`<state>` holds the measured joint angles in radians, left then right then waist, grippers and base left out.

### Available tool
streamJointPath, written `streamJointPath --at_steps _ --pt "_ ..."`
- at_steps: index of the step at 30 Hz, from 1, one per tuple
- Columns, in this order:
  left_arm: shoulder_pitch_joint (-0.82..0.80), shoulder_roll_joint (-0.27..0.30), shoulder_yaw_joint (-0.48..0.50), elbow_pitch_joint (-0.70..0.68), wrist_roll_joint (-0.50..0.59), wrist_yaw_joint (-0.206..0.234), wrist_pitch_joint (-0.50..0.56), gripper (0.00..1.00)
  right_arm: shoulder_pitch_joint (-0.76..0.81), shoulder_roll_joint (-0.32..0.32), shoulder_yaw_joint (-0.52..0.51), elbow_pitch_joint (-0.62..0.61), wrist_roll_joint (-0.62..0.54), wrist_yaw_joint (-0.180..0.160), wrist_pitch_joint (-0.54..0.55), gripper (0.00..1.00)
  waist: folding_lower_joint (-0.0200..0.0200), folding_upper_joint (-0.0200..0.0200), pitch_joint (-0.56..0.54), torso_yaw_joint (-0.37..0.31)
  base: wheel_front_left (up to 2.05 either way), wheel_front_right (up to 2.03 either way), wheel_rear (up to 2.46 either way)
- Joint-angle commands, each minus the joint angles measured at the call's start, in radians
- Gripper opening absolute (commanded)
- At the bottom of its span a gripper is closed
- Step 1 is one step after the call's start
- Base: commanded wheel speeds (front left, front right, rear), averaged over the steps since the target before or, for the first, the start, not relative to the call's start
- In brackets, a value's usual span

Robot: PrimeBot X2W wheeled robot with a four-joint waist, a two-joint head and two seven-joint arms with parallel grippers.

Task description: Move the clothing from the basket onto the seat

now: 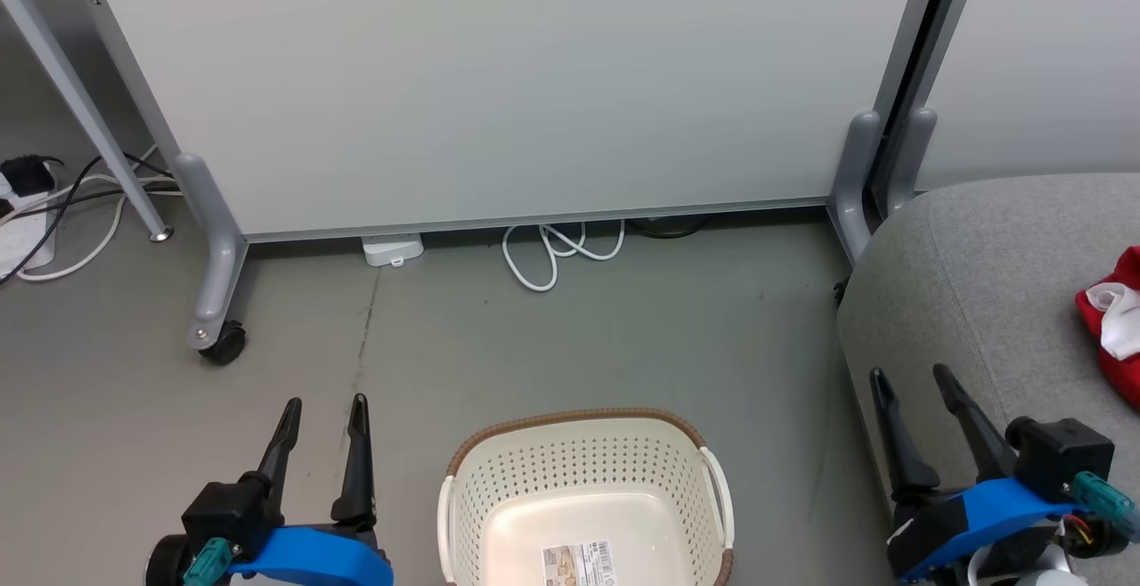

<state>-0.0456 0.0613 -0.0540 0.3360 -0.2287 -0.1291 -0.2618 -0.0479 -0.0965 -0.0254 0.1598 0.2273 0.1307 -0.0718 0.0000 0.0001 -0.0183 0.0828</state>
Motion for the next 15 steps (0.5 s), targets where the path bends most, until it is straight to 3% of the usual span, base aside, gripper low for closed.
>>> streamJointPath --at_steps 1,15 --pt "0.007 0.002 0.004 0.003 0.001 -0.002 -0.005 1.0 0.02 0.009 0.003 -0.005 -0.006 0.0 0.0 1.0 0.0 -0.0001 -0.001 0.001 0.0 0.0 0.0" --pt "0.009 0.007 -0.008 0.031 -0.021 -0.002 -0.005 1.0 0.027 0.034 0.027 0.022 -0.007 0.0 0.0 1.0 0.0 -0.0001 -0.005 -0.002 0.0 0.0 0.0"
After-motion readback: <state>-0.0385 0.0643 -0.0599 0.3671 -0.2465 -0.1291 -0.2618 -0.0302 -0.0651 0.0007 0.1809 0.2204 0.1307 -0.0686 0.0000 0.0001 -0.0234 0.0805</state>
